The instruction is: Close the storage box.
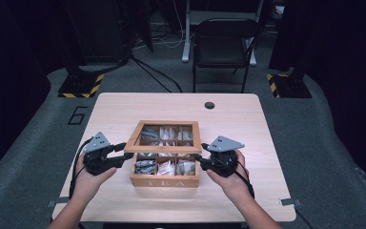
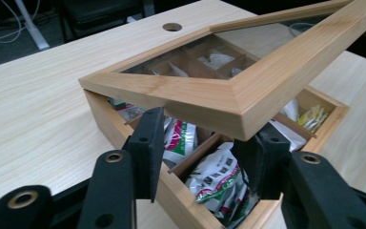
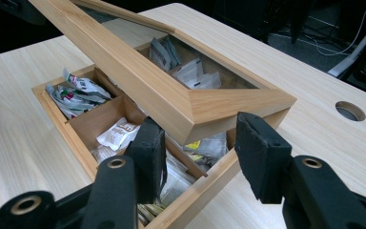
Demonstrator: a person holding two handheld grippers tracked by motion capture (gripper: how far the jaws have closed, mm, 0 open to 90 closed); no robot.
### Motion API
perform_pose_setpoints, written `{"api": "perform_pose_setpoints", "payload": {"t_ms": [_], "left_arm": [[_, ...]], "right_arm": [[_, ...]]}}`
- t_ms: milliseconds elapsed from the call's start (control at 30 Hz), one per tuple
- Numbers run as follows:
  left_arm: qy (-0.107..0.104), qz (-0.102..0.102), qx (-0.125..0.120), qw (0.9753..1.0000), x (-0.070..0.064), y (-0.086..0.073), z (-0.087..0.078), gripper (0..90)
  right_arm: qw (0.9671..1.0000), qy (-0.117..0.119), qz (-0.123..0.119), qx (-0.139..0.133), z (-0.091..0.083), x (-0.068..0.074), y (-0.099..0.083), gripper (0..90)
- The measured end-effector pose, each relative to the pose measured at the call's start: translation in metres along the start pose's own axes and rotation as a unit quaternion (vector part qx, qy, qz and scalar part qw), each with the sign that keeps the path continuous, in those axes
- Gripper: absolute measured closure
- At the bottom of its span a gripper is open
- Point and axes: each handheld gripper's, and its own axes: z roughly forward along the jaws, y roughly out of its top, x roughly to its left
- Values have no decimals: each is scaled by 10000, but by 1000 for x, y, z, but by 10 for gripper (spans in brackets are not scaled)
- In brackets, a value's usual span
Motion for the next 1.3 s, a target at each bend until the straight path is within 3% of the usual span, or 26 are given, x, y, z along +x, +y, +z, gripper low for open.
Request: {"api": "perform_pose_setpoints", "payload": {"t_ms": [267,400,767,1133,1300], "left_arm": [[-1,22,-2,10000,-5,-5,-2,520],[-29,45,75,10000,-6,-9,-2,520],[-80,104,29,9999,-10,-27,-1,518],[-240,-83,95,9996,-13,-48,6,519],[-252,-53,136,9996,-14,-52,10,519]], "right_arm": [[10000,1,54,-34,1,3,-7,533],[9998,64,213,-11,3,4,-12,534],[9996,124,238,0,6,8,-28,534],[9992,287,230,128,10,13,-47,532],[9989,314,306,190,13,14,-52,529]]}}
